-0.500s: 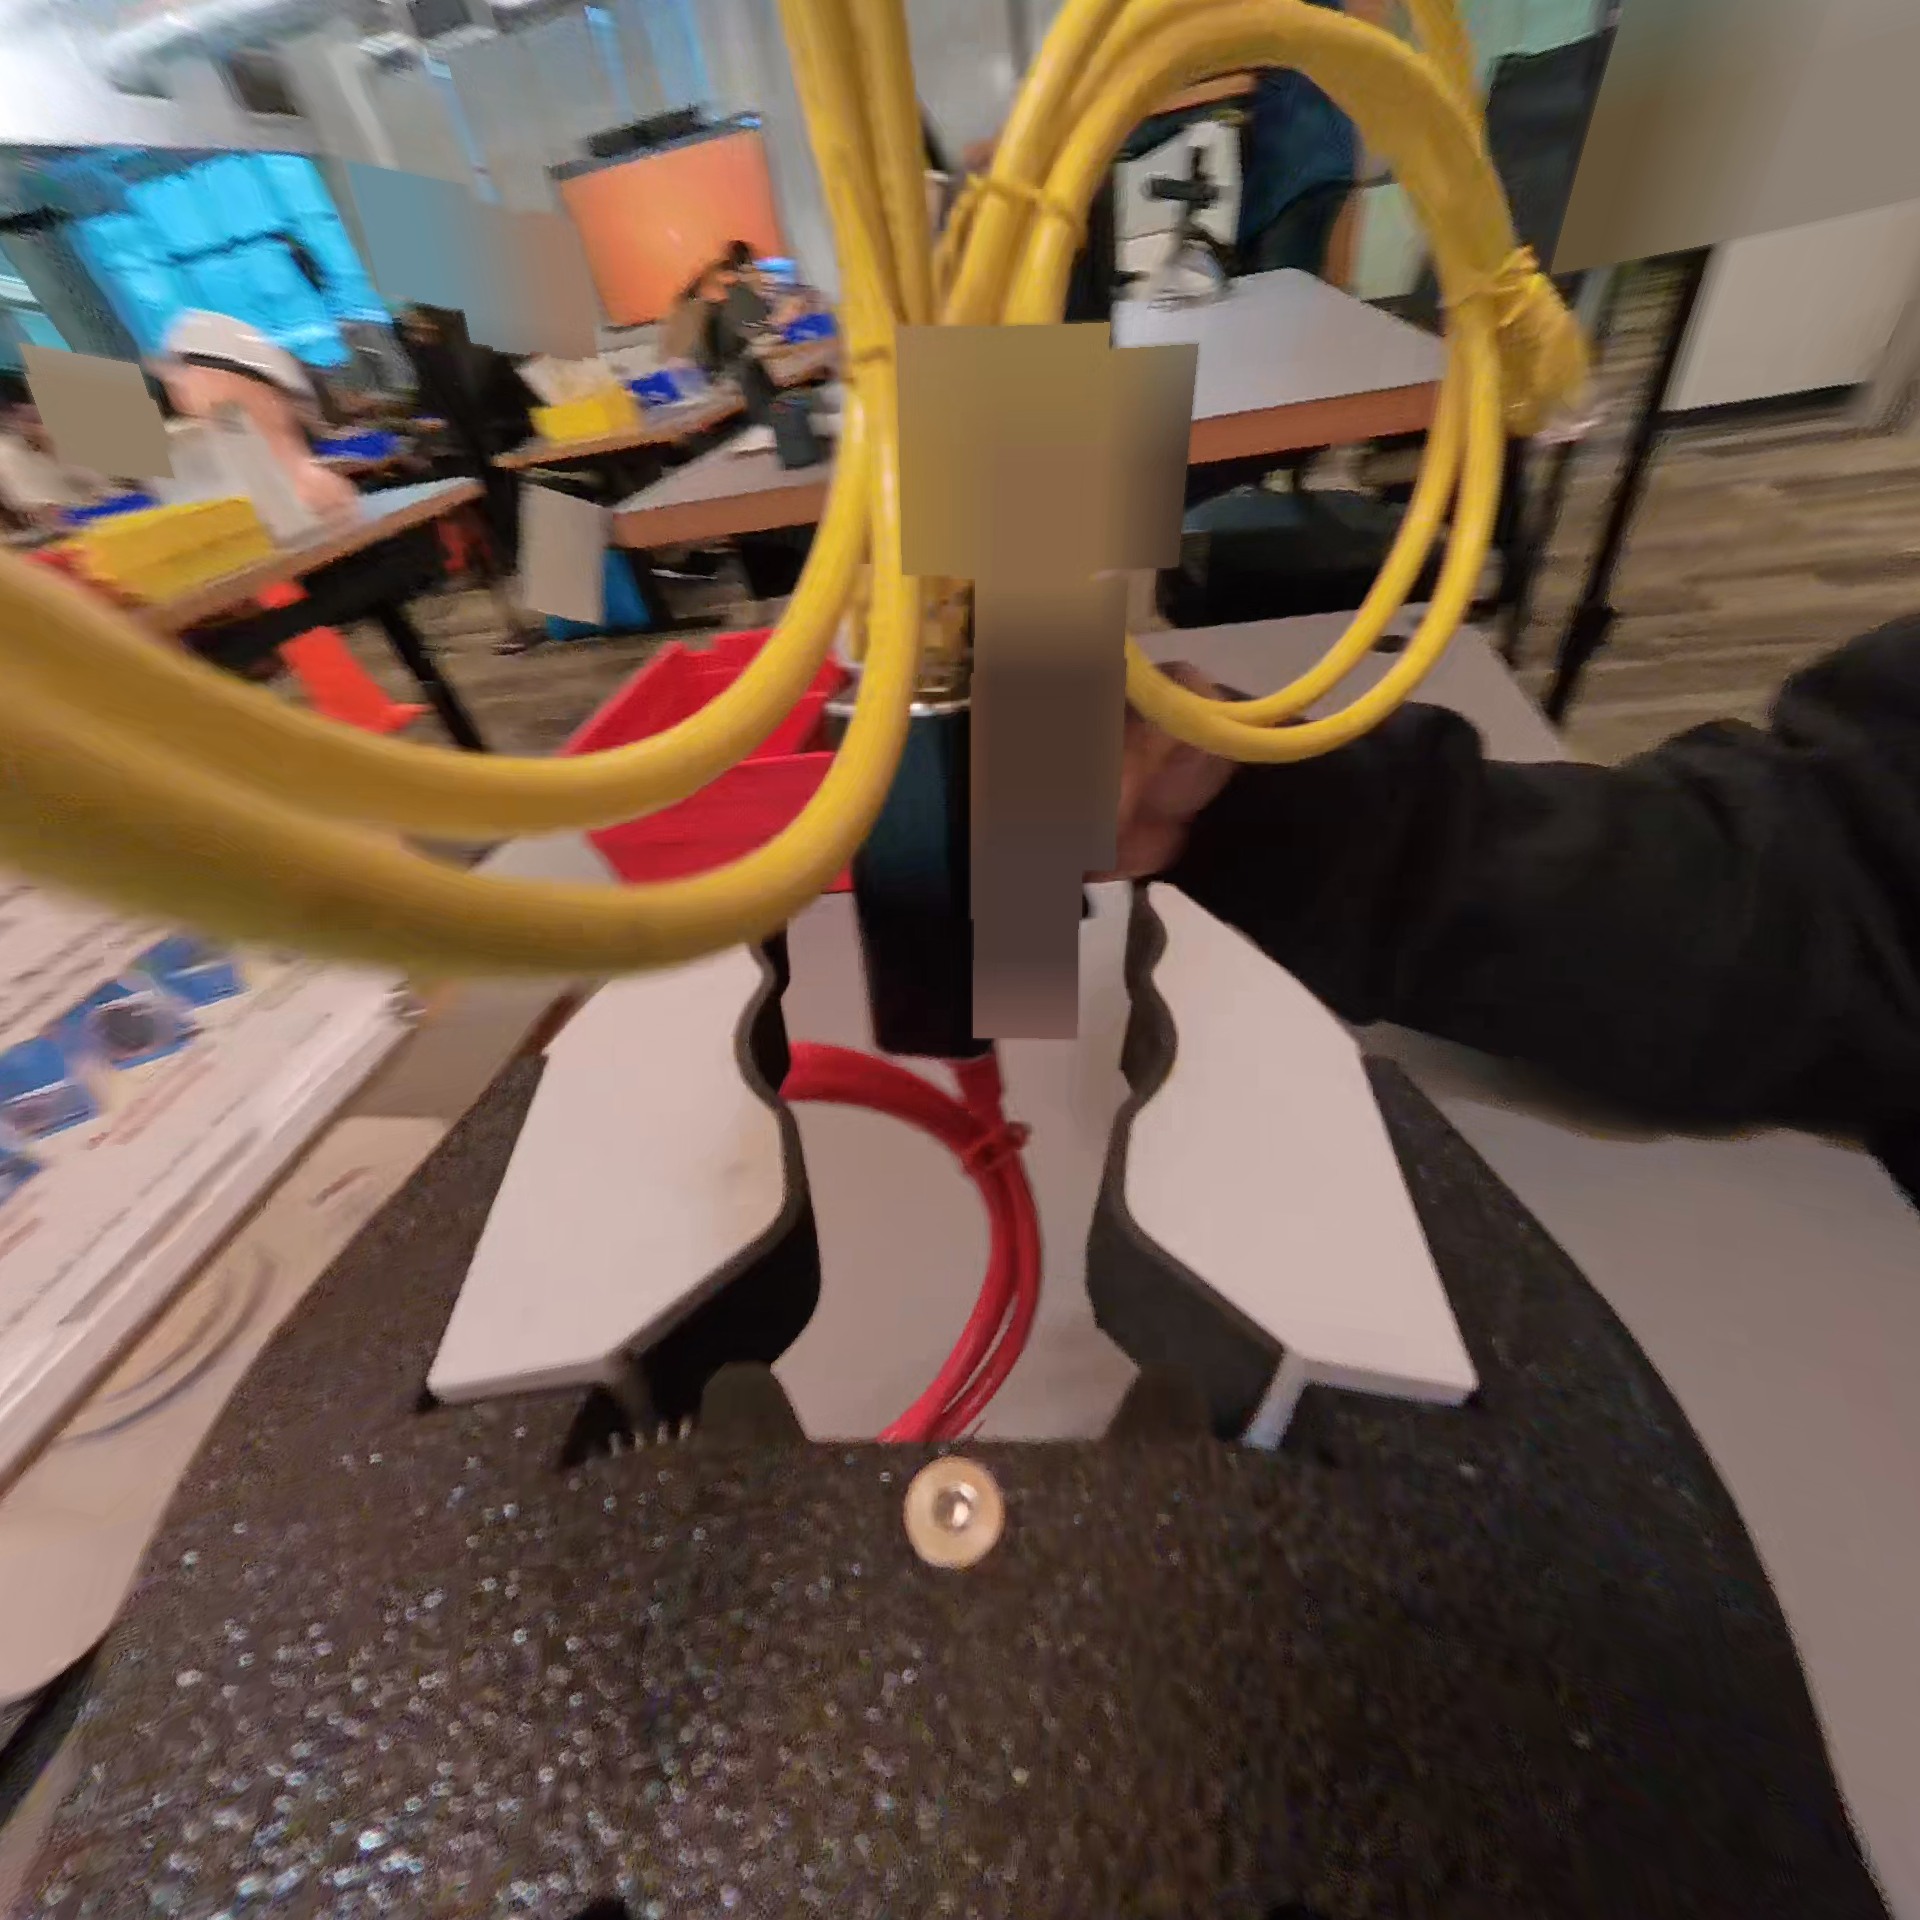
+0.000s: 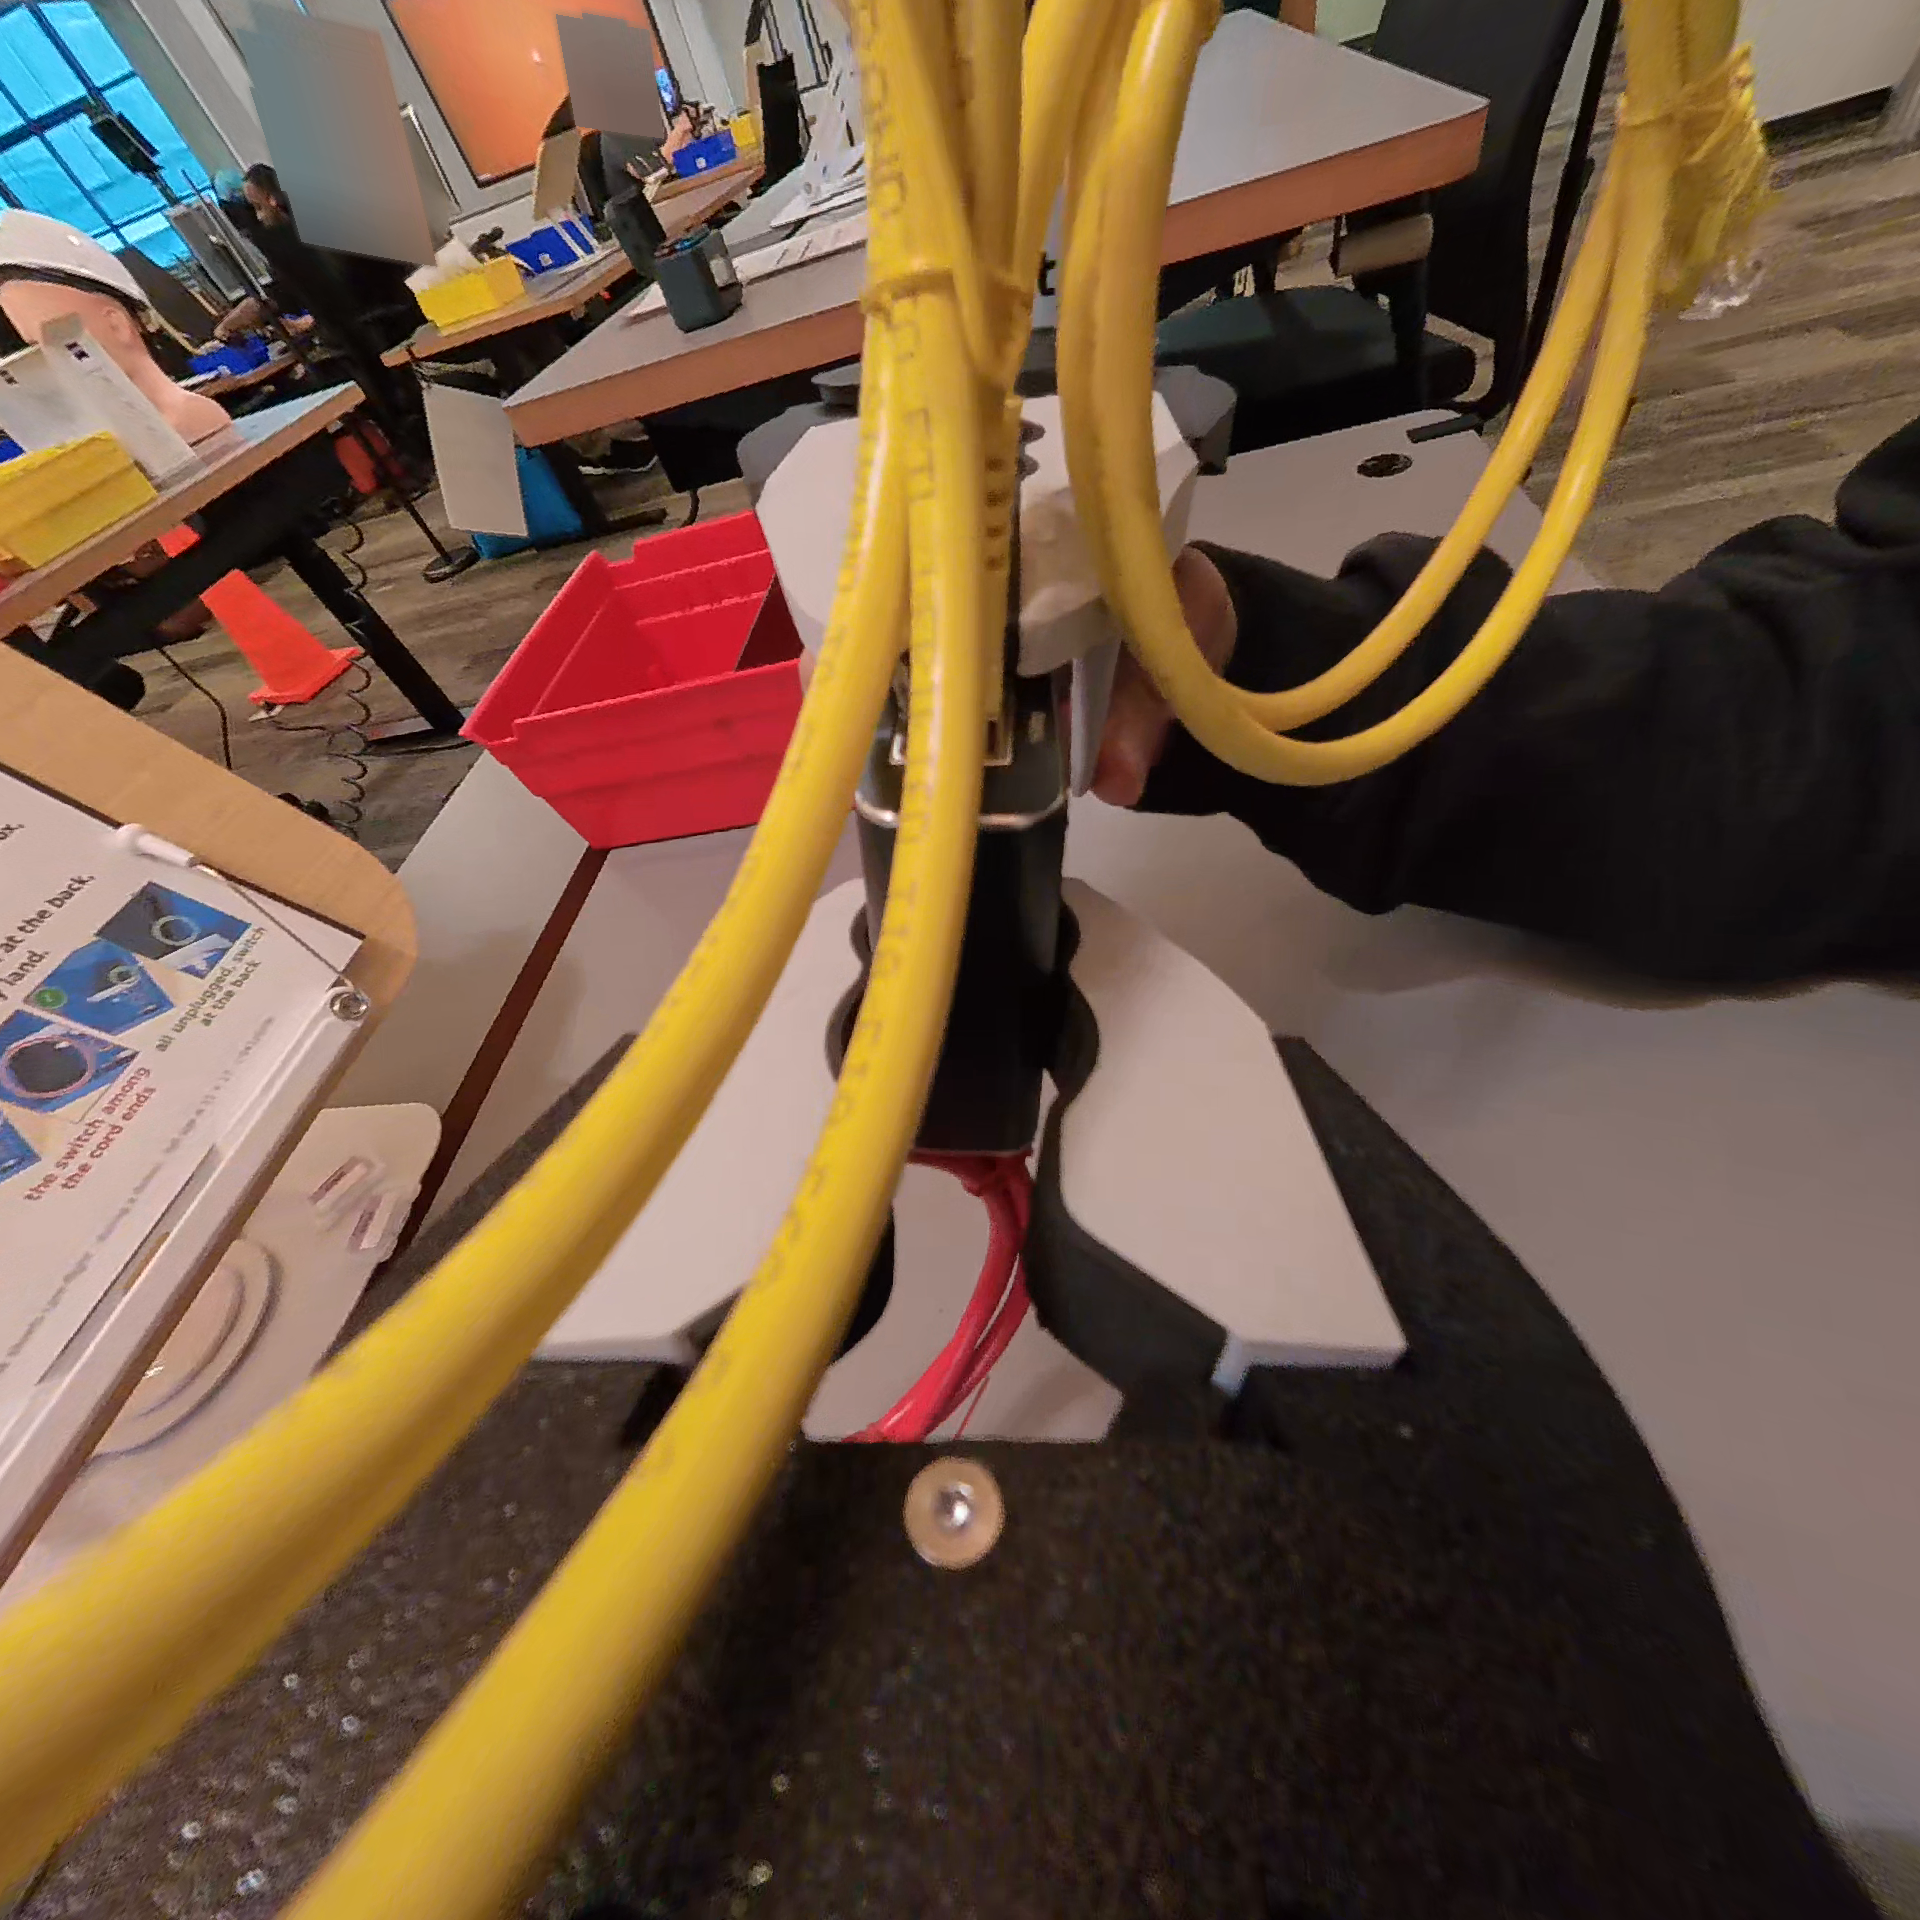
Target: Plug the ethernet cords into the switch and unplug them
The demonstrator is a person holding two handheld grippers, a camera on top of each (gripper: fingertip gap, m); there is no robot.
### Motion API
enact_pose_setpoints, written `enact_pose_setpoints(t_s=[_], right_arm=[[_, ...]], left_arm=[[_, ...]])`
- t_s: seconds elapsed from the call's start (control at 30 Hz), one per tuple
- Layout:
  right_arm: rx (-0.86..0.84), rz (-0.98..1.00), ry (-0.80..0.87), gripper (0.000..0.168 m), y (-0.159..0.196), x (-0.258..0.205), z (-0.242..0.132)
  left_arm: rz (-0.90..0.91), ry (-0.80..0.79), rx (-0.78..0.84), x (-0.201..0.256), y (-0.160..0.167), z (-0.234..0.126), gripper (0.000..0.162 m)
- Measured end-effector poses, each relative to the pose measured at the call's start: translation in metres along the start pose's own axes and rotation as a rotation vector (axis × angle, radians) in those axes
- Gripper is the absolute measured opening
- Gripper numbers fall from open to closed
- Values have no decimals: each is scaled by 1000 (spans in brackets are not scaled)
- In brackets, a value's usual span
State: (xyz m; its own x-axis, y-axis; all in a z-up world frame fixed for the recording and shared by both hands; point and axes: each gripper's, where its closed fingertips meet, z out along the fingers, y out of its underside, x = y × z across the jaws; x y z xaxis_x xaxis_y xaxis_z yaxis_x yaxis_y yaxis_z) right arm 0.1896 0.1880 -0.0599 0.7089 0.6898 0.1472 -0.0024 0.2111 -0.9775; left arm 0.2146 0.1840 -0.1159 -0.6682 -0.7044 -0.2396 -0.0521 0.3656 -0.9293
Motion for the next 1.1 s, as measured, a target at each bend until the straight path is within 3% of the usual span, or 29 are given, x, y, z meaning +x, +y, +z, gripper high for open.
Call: enact_pose_setpoints(t_s=[0.03,0.33,0.53,0.67,0.83,1.1], right_arm=[[-4,2,5,14,0,0,1],[-75,-4,96,15,1,11,8],[-62,202,82,14,10,27,3],[-144,237,106,13,14,33,-4],[-73,434,106,13,28,46,-20],[-149,310,110,14,36,42,-23]], left_arm=[[-5,-1,0,-1,0,-1,27],[-60,-38,32,-12,1,-5,26],[-210,12,81,-16,8,2,27],[-302,58,146,-17,9,13,28],[-444,72,93,-18,20,28,27],[-484,111,89,-15,26,30,27]])
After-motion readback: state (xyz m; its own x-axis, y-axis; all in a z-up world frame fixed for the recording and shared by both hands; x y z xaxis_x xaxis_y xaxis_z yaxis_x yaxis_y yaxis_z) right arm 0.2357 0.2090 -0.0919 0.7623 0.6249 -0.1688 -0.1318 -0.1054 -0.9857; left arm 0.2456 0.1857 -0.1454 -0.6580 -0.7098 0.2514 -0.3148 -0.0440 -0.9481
